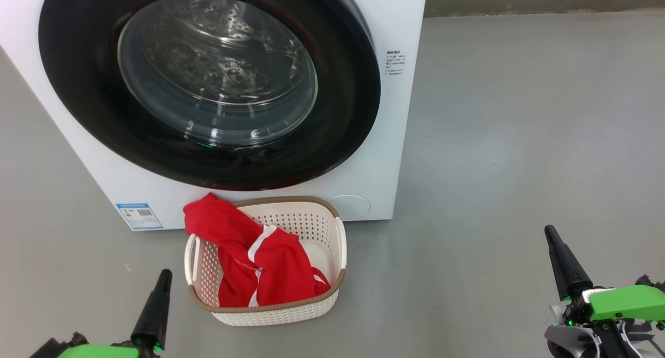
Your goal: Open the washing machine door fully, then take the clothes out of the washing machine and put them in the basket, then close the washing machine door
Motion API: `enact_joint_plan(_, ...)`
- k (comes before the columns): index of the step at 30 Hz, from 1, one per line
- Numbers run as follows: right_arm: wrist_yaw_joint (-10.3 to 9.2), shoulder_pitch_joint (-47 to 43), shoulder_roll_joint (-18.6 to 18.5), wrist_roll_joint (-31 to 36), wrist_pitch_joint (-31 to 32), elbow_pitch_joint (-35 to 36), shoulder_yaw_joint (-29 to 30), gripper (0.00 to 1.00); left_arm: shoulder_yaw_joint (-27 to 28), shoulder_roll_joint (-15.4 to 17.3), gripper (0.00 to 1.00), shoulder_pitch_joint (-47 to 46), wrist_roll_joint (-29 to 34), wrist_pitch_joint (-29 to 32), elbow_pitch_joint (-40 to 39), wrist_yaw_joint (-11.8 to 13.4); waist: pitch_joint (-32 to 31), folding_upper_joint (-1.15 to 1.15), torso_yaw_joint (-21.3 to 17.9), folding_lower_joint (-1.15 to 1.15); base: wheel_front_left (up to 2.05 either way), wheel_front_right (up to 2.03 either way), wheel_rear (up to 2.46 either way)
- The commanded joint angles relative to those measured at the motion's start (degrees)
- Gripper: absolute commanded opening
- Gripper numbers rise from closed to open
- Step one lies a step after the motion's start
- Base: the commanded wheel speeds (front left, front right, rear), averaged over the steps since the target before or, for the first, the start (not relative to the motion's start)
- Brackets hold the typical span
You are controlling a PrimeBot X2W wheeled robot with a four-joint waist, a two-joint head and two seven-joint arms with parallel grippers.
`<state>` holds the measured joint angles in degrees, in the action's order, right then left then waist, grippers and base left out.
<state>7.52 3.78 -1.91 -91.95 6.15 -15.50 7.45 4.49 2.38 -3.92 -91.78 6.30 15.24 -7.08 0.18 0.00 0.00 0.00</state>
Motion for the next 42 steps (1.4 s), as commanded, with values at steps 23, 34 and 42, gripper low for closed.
enact_joint_plan(23, -0.03, 2.4, -0.97, -0.22, 0.33, 1.47, -0.94, 0.0, 2.03, 0.5, 0.0, -2.26, -0.39, 0.18, -1.2, -0.41, 0.0, 0.0, 0.0, 0.0, 0.0, 0.0, 0.0)
enact_joint_plan(34, -0.03, 2.4, -0.97, -0.22, 0.33, 1.47, -0.94, 0.0, 2.03, 0.5, 0.0, -2.26, -0.4, 0.18, -1.2, -0.41, 0.0, 0.0, 0.0, 0.0, 0.0, 0.0, 0.0)
enact_joint_plan(42, -0.03, 2.4, -0.97, -0.22, 0.33, 1.47, -0.94, 0.0, 2.03, 0.5, 0.0, -2.26, -0.4, 0.18, -1.2, -0.41, 0.0, 0.0, 0.0, 0.0, 0.0, 0.0, 0.0)
